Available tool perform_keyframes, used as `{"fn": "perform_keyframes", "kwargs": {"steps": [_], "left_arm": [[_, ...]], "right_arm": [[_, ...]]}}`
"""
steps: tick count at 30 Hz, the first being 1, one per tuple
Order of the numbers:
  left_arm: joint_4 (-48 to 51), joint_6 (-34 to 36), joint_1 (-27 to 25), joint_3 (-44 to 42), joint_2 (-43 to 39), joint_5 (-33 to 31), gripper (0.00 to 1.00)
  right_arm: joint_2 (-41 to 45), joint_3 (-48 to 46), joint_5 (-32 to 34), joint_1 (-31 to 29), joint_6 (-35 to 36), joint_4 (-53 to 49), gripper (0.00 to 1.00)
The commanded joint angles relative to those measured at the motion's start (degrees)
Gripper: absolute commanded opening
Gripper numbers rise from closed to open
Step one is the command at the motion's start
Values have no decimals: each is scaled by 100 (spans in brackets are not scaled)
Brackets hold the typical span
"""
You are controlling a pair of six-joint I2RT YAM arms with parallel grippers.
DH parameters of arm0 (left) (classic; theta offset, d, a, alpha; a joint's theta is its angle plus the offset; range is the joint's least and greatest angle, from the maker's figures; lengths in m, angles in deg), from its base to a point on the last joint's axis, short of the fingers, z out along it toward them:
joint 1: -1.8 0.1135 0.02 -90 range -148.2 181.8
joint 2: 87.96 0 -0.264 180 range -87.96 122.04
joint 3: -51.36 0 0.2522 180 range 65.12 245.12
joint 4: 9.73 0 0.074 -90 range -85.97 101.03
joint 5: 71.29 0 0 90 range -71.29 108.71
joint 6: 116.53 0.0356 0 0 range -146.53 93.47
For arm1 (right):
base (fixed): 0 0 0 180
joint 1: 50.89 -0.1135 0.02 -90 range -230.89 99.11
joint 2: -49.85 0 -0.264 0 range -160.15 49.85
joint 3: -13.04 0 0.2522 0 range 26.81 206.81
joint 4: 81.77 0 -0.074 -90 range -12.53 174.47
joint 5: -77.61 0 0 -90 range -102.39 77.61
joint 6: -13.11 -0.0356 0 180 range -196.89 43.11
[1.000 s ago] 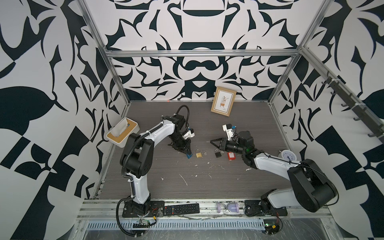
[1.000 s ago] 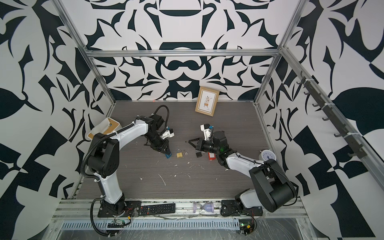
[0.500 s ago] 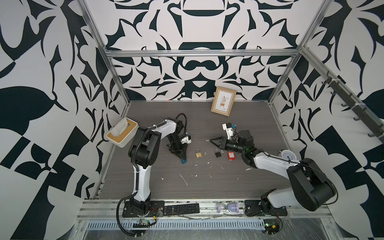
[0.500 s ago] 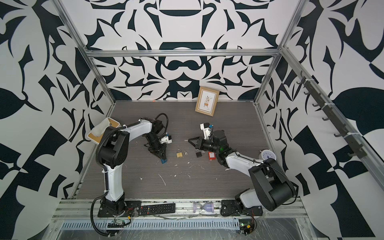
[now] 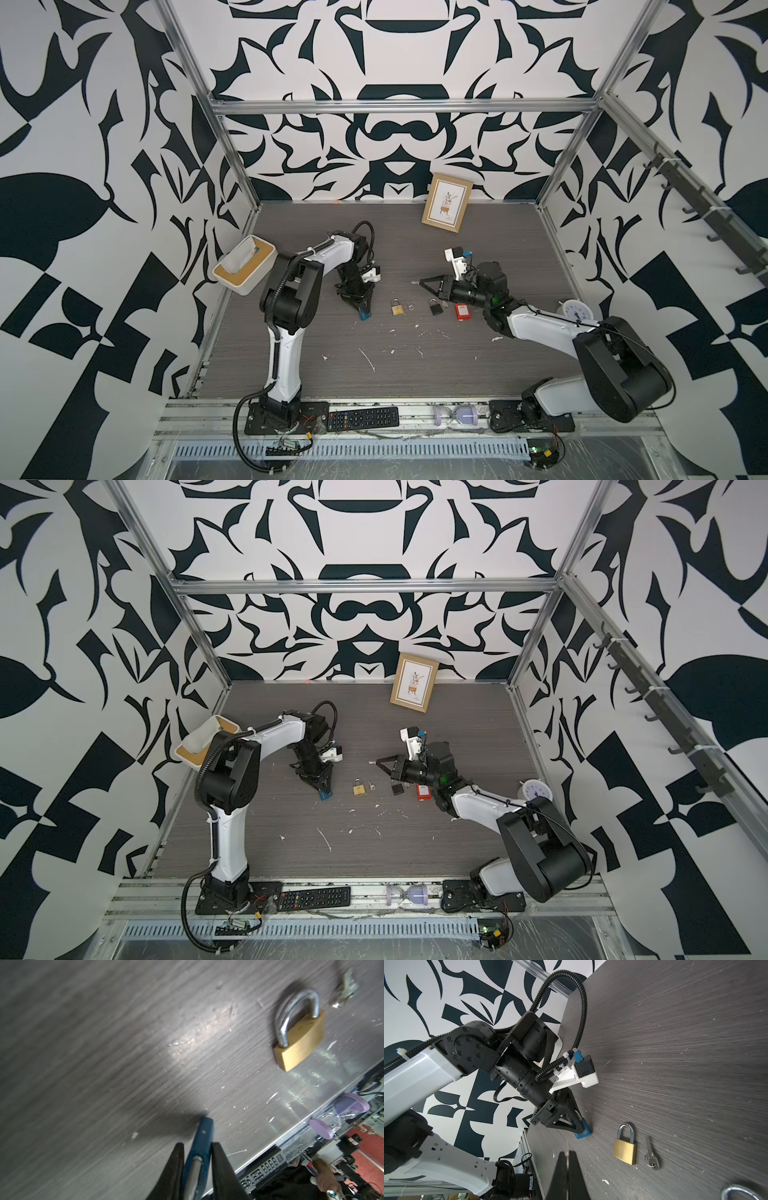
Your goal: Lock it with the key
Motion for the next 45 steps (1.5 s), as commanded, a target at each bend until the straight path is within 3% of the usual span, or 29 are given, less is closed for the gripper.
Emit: {"fn": "perform_keyframes", "kwargs": {"steps": [1, 18, 32, 36, 41, 45], "left_arm": [[-59, -38, 26, 160, 39, -568, 27], [-107, -39, 29, 422, -158, -1113, 37], [-285, -92, 4, 574, -247, -1172, 45], [-338, -125, 0, 607, -339, -1289, 45], [-489, -447, -1, 469, -590, -1527, 46], [-1666, -1465, 0, -348, -1562, -2093, 46]], "right_arm": [[-24, -30, -114, -37, 7, 403, 0], [-76, -161, -143, -104, -381, 859, 0], [-318, 204, 513, -997, -276, 543, 0], [-558, 361, 1010, -1360, -324, 410, 0], [-801, 511, 2379, -1761, -489, -97, 0], [-1139, 675, 3212, -1958, -1013, -278, 0]]}}
